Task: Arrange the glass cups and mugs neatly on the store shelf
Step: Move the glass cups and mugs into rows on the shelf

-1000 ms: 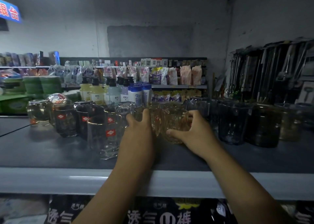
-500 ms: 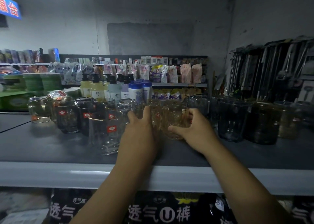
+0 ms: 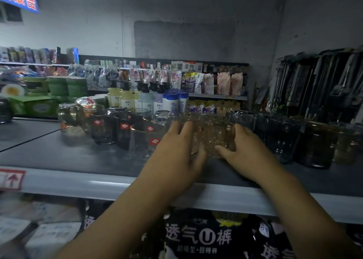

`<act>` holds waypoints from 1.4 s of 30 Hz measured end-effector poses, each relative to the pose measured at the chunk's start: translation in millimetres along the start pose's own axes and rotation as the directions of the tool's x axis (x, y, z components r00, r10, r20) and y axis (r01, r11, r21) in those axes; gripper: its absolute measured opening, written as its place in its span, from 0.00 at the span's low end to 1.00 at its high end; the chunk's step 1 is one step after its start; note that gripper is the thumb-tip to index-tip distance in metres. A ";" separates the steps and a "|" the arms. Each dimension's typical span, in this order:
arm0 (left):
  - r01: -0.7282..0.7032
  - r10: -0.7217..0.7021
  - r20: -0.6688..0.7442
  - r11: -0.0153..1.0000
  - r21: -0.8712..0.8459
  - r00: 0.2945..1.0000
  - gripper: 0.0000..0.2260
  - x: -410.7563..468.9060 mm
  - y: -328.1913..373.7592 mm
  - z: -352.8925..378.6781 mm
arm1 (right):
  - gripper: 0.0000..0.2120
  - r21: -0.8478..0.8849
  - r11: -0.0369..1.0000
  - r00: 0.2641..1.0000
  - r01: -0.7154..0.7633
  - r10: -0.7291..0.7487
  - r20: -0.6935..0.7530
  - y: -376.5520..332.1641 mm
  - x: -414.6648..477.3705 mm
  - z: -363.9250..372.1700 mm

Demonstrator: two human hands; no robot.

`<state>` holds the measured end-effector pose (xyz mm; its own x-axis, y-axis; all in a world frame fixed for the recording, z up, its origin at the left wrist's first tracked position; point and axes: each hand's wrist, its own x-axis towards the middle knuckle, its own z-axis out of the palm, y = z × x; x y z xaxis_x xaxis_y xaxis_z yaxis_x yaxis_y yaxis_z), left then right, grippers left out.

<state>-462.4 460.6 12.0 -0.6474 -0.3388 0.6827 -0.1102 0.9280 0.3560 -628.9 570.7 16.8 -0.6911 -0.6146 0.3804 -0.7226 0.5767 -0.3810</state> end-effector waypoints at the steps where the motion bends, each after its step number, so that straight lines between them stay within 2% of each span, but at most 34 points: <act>1: -0.037 0.037 0.009 0.998 -0.054 0.999 0.14 -7.3 -3.4 -10.5 | 0.32 -0.028 1.000 1.000 0.000 0.000 -0.011 -6.7 -7.2 -2.7; 4: -0.040 0.039 -0.011 0.989 -0.145 0.999 0.09 -30.8 -28.2 -44.7 | 0.35 -0.117 0.993 0.997 0.012 -0.021 -0.075 -31.4 -32.2 -5.4; 7: 0.014 -0.019 -0.035 0.988 -0.157 0.999 0.07 -57.4 -66.4 -87.5 | 0.32 -0.159 0.987 0.992 0.002 -0.022 -0.126 -65.6 -56.5 -2.3; 12: 0.135 -0.139 -0.043 0.987 -0.092 0.989 0.09 -107.0 -154.6 -171.5 | 0.25 -0.062 0.988 0.967 0.138 -0.148 -0.209 -162.3 -87.4 23.2; 18: 0.267 -0.266 -0.077 0.964 0.012 0.961 0.09 -163.9 -267.0 -288.8 | 0.21 0.070 0.938 0.928 0.341 -0.324 -0.183 -323.4 -107.1 82.2; 24: 0.375 -0.363 -0.119 0.920 0.114 0.924 0.10 -210.0 -365.3 -393.5 | 0.20 0.177 0.893 0.911 0.413 -0.407 -0.070 -460.1 -105.9 152.4; 32: 0.484 -0.450 -0.198 0.857 0.177 0.871 0.11 -239.3 -502.7 -483.3 | 0.23 0.263 0.840 0.864 0.474 -0.502 0.044 -610.5 -59.4 255.9; 35: 0.498 -0.458 -0.216 0.846 0.192 0.862 0.09 -241.3 -555.1 -507.5 | 0.26 0.269 0.844 0.872 0.463 -0.489 0.032 -662.7 -38.8 296.6; 38: 0.487 -0.438 -0.238 0.845 0.219 0.867 0.07 -230.4 -597.7 -528.7 | 0.27 0.223 0.895 0.918 0.388 -0.397 -0.001 -700.4 -19.5 324.2; 42: 0.413 -0.357 -0.229 0.864 0.288 0.906 0.08 -201.6 -645.4 -544.6 | 0.22 0.295 0.913 0.959 0.282 -0.276 -0.063 -731.2 4.2 341.1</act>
<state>150.0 -154.6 -7.8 -0.3746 -0.6734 0.6373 -0.5800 0.7065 0.4055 -98.3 -37.2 9.5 -0.4642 -0.7148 0.5230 -0.8503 0.1944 -0.4890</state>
